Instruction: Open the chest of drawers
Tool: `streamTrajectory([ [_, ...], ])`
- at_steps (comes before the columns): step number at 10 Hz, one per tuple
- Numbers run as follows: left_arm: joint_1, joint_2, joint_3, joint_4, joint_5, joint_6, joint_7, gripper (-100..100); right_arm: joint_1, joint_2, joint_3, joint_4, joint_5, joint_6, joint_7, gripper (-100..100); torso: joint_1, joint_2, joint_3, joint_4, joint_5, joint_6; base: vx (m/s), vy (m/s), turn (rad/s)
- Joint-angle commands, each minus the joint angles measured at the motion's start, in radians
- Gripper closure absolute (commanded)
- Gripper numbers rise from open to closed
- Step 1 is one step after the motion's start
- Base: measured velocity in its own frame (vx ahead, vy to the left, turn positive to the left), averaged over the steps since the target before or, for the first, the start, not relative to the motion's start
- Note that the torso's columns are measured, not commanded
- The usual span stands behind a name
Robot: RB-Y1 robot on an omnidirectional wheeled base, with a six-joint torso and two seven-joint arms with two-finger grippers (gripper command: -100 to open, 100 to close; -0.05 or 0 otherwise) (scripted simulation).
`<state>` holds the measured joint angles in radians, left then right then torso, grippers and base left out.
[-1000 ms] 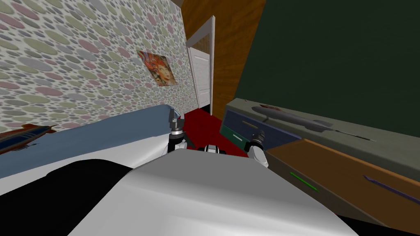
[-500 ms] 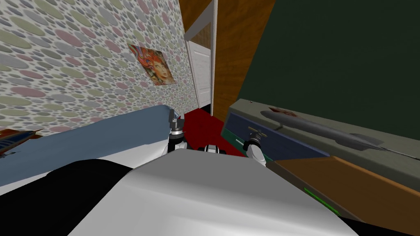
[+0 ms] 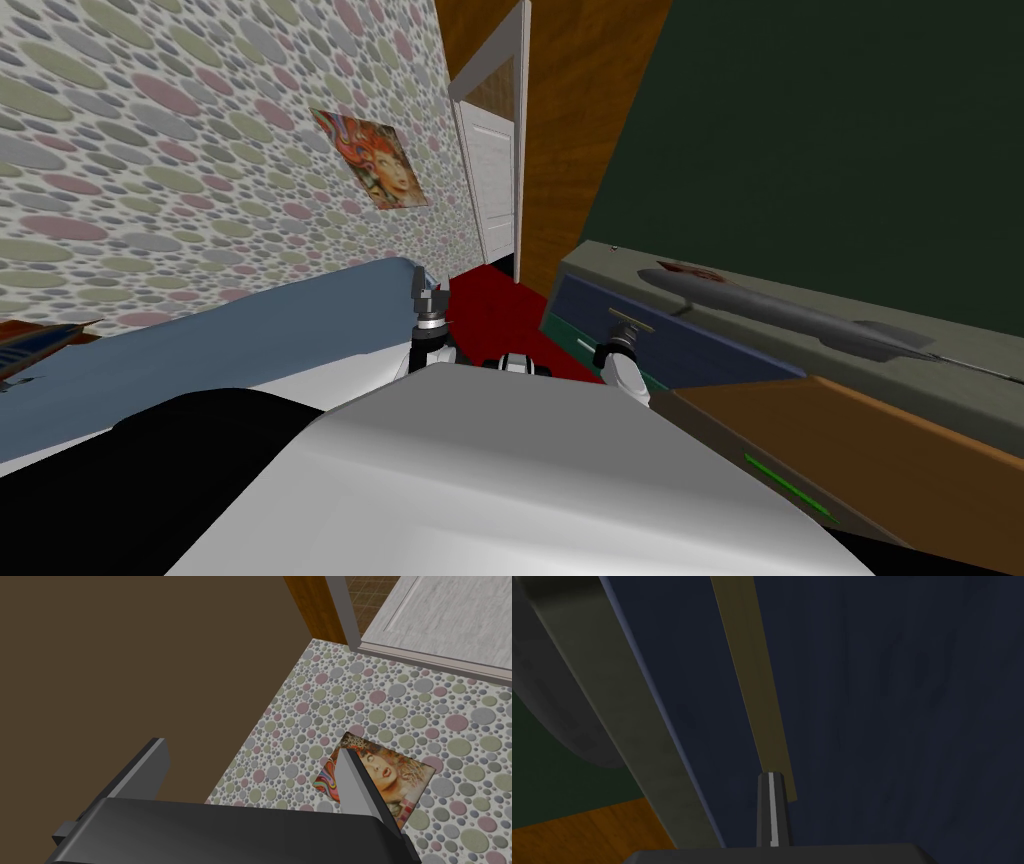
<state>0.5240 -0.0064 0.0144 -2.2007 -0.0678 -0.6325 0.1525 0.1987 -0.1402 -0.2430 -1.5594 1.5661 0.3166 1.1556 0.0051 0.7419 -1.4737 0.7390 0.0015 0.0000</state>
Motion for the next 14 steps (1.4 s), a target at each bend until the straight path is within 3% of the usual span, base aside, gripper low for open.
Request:
streamTrajectory([
  [1, 0.0, 0.0, 0.0, 0.0, 0.0, 0.0, 0.0, 0, 0.011, 0.002, -0.007, -0.019, -0.023, -0.023, 0.029, 100, -0.002, -0.001, 0.0, 0.0, 0.0, 0.0, -0.141, 0.145, -0.05],
  [3, 0.0, 0.0, 0.0, 0.0, 0.0, 0.0, 0.0, 0, 0.012, 0.002, -0.008, -0.021, -0.027, -0.026, 0.032, 100, -0.004, -0.004, -0.002, -0.001, -0.001, 0.0, -0.099, 0.119, -0.039],
  [4, 0.0, 0.0, 0.0, 0.0, 0.0, 0.0, 0.0, 0, 0.006, 0.006, -0.004, -0.014, -0.016, -0.017, 0.021, -100, -0.009, -0.008, -0.005, -0.002, -0.002, 0.0, 0.058, -0.044, 0.056],
  [12, 0.0, 0.0, 0.0, 0.0, 0.0, 0.0, 0.0, 0, -0.009, 0.009, 0.002, 0.006, 0.006, 0.003, -0.011, -100, -0.003, -0.004, -0.002, -0.001, -0.001, 0.0, 0.106, -0.095, 0.031],
  [13, 0.0, 0.0, 0.0, 0.0, 0.0, 0.0, 0.0, 0, -0.01, 0.009, 0.002, 0.006, 0.006, 0.002, -0.01, 100, -0.003, -0.003, -0.002, -0.001, -0.001, 0.0, 0.011, -0.006, 0.001],
  [14, 0.0, 0.0, 0.0, 0.0, 0.0, 0.0, 0.0, 0, -0.006, 0.01, 0.0, -0.002, -0.004, -0.006, 0.0, 100, -0.003, -0.001, 0.0, 0.0, -0.001, 0.0, -0.066, 0.077, -0.03],
])
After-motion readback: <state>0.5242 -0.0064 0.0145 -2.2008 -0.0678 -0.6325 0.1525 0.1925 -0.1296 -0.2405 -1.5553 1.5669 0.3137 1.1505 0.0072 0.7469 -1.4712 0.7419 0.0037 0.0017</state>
